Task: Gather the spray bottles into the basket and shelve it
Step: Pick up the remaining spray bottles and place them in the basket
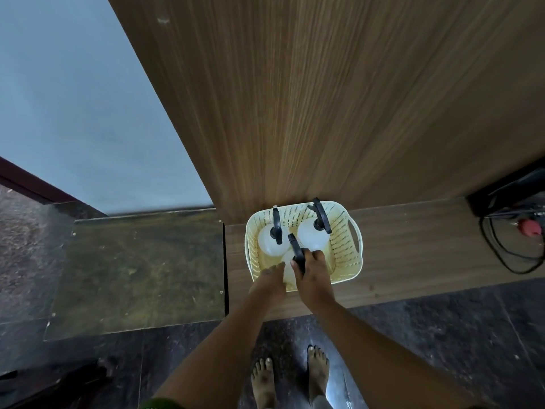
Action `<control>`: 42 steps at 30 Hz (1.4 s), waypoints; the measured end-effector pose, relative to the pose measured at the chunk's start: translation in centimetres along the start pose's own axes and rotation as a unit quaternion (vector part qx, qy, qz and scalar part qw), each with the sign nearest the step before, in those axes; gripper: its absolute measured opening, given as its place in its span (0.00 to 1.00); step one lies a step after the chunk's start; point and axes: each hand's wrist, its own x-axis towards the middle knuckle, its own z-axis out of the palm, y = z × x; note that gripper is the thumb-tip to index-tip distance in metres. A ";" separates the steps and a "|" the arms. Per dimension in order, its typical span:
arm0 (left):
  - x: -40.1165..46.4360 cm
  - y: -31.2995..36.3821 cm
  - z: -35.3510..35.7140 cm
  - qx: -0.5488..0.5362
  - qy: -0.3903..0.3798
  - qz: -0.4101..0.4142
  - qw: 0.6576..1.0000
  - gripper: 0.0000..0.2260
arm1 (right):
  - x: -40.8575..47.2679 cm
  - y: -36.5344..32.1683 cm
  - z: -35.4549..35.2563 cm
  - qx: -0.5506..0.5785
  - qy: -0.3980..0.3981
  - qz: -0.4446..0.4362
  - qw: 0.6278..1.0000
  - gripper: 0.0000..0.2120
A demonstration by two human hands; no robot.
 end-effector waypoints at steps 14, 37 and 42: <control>1.0 -0.1 1.0 -0.012 0.023 -0.011 1.000 0.27 | 0.8 0.4 1.2 0.029 0.017 0.044 0.998 0.10; 1.4 -0.5 0.0 -0.134 0.125 -0.057 0.981 0.30 | 1.2 0.4 1.6 0.044 0.045 0.063 0.996 0.12; 1.6 -0.3 -0.5 -0.137 0.130 -0.065 0.980 0.30 | 1.4 0.6 1.2 0.055 0.027 0.080 0.995 0.13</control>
